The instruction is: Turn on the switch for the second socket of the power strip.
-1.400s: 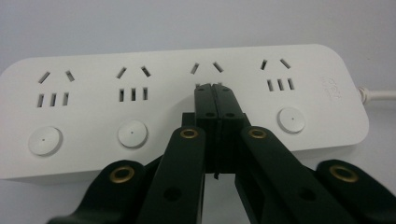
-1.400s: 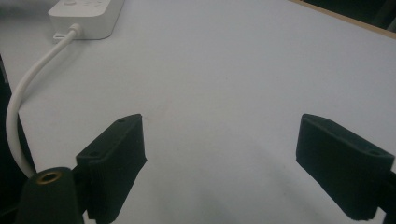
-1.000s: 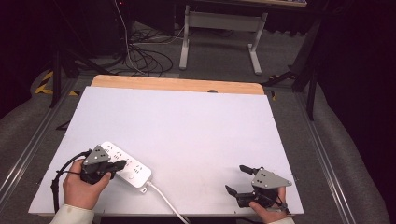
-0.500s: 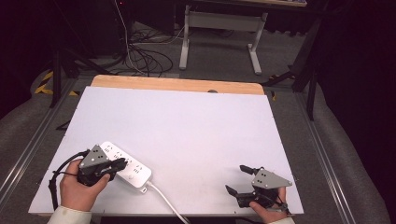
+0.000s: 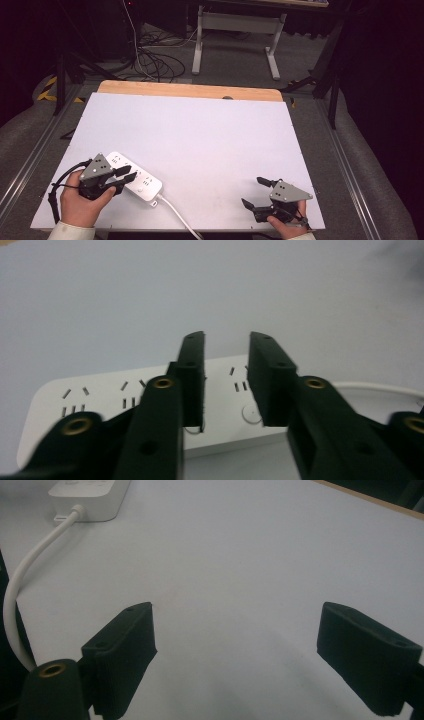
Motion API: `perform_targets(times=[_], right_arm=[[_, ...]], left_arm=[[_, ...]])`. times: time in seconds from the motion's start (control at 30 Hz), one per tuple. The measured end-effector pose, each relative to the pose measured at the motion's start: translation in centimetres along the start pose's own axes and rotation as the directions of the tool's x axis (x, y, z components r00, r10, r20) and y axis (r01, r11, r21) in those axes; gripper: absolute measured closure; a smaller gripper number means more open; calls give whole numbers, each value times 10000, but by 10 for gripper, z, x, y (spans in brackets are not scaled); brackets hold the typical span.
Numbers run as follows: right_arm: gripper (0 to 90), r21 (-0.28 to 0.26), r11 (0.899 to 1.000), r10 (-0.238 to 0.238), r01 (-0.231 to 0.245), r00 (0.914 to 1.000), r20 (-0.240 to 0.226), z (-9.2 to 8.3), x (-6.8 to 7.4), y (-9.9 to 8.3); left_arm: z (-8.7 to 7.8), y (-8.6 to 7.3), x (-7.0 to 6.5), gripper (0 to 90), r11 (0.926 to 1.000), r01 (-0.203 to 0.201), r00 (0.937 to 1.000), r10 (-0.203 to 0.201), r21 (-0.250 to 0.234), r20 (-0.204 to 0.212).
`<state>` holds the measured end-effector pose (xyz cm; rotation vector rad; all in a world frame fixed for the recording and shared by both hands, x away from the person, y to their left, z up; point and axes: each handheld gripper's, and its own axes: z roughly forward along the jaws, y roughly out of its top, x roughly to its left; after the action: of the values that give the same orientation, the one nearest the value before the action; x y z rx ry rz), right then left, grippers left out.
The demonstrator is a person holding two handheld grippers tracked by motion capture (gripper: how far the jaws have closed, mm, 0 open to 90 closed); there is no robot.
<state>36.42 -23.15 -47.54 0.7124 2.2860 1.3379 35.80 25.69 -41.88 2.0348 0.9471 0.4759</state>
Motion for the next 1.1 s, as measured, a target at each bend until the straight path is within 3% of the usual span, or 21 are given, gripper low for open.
perform_targets(times=[0.17,0.3,0.4,0.5,0.6,0.73,0.83,0.9,1.1], right_arm=[[162,12,10000,-19,19,10000,6,-1,0,0],[162,-1,10000,12,-12,10000,-8,-1,0,0],[162,-32,10000,26,-27,10000,-22,-1,0,0],[165,-45,10000,22,-22,10000,-17,-1,0,0],[167,-75,10000,6,-7,10000,-16,-1,0,0],[167,-103,9999,19,-19,10000,-15,-2,0,0],[167,-94,10000,12,-12,10000,-9,-2,0,0],[167,-55,10000,26,-26,10000,14,-2,0,0],[167,-60,10000,-5,6,10000,11,-2,0,0]], left_arm=[[-5,5,-4,359,9983,-2,9995,-17,-585,-328],[-9,6,-5,255,9940,-196,9996,173,-1080,-222],[-13,6,-6,199,9858,-435,9990,422,-1620,-114],[-17,4,-6,178,9776,-515,9985,540,-2042,70],[-20,-1,-3,156,9743,-561,9979,621,-2184,205],[-24,-11,2,143,9695,-237,9985,352,-2440,426],[-28,-19,3,137,9731,-185,9998,182,-2298,-34],[-29,-25,5,136,9739,-177,9998,151,-2262,-131],[-33,-38,9,128,9706,110,9999,-124,-2405,-41]])
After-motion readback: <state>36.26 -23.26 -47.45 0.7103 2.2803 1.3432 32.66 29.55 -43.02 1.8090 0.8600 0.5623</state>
